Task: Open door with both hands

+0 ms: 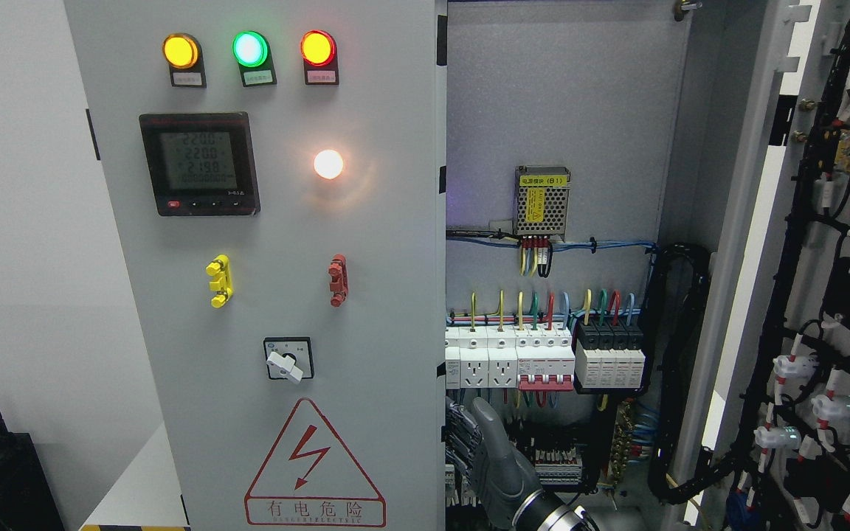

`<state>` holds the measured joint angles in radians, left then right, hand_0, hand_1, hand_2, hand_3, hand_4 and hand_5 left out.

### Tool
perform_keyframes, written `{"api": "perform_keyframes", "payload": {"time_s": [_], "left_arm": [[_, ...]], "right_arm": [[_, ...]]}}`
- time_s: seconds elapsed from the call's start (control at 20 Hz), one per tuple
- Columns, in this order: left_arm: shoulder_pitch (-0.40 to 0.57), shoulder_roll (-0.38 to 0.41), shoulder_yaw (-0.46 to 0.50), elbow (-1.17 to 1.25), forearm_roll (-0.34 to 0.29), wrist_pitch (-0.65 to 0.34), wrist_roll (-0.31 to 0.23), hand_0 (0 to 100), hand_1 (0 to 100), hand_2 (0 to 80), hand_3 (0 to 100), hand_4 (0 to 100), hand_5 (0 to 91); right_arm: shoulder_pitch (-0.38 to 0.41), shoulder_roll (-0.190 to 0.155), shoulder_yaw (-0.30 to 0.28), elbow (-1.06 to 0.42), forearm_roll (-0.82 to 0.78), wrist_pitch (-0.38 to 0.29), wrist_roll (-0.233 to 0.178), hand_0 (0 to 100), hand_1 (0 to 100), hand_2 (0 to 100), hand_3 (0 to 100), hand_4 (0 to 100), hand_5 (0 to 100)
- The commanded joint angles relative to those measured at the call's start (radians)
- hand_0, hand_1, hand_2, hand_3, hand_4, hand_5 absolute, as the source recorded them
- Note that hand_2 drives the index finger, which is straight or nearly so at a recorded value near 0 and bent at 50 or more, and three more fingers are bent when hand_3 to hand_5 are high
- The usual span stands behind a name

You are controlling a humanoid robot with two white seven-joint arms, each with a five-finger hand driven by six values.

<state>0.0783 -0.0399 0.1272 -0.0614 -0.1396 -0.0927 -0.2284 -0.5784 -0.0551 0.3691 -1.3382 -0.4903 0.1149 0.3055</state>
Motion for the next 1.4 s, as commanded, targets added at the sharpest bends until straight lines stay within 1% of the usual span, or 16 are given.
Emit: {"api": "perform_keyframes", "payload": {"time_s": [0.0, 0.15, 0.35, 0.45, 0.7, 0.85, 1.05, 1.1, 1.2, 1.35], "left_arm": [[0.000, 0.000, -0.001, 0.000, 0.000, -0.001, 0.000, 0, 0, 0.0, 0, 3, 0.0], [0.000, 0.000, 0.000, 0.000, 0.000, -0.001, 0.000, 0, 0, 0.0, 0, 3, 0.0], [0.000, 0.000, 0.000, 0.000, 0.000, -0.001, 0.000, 0, 0, 0.0, 0, 3, 0.0], [0.000, 0.000, 0.000, 0.000, 0.000, -0.001, 0.000, 0, 0, 0.0, 0, 3, 0.0], [0.000, 0.000, 0.000, 0.000, 0.000, 0.001, 0.000, 0, 0, 0.0, 0, 3, 0.0], [0.000, 0.000, 0.000, 0.000, 0.000, -0.001, 0.000, 0, 0, 0.0, 0, 3, 0.0], [0.000, 0.000, -0.001, 0.000, 0.000, -0.001, 0.000, 0, 0, 0.0, 0, 3, 0.0], [0.000, 0.000, 0.000, 0.000, 0.000, -0.001, 0.000, 0, 0, 0.0, 0, 3, 0.0], [0.000, 0.000, 0.000, 0.000, 0.000, 0.001, 0.000, 0, 0, 0.0, 0, 3, 0.0], [0.000, 0.000, 0.000, 0.000, 0.000, -0.001, 0.000, 0, 0, 0.0, 0, 3, 0.0]], "right_arm": [[-0.006, -0.006, -0.004, 0.020, -0.001, 0.006, 0.015, 0, 0, 0, 0, 0, 0], [-0.008, -0.008, -0.009, 0.022, -0.002, 0.008, 0.018, 0, 0, 0, 0, 0, 0], [-0.014, -0.019, -0.010, 0.025, -0.002, 0.008, 0.020, 0, 0, 0, 0, 0, 0], [-0.018, -0.019, -0.010, 0.036, -0.002, 0.008, 0.035, 0, 0, 0, 0, 0, 0], [-0.021, -0.019, -0.012, 0.040, -0.004, 0.008, 0.038, 0, 0, 0, 0, 0, 0], [-0.032, -0.020, -0.010, 0.050, -0.065, 0.012, 0.038, 0, 0, 0, 0, 0, 0], [-0.034, -0.028, -0.010, 0.051, -0.070, 0.017, 0.040, 0, 0, 0, 0, 0, 0], [-0.035, -0.028, -0.010, 0.051, -0.070, 0.019, 0.044, 0, 0, 0, 0, 0, 0], [-0.037, -0.028, -0.010, 0.051, -0.070, 0.019, 0.069, 0, 0, 0, 0, 0, 0], [-0.037, -0.028, -0.010, 0.051, -0.070, 0.020, 0.073, 0, 0, 0, 0, 0, 0]]}}
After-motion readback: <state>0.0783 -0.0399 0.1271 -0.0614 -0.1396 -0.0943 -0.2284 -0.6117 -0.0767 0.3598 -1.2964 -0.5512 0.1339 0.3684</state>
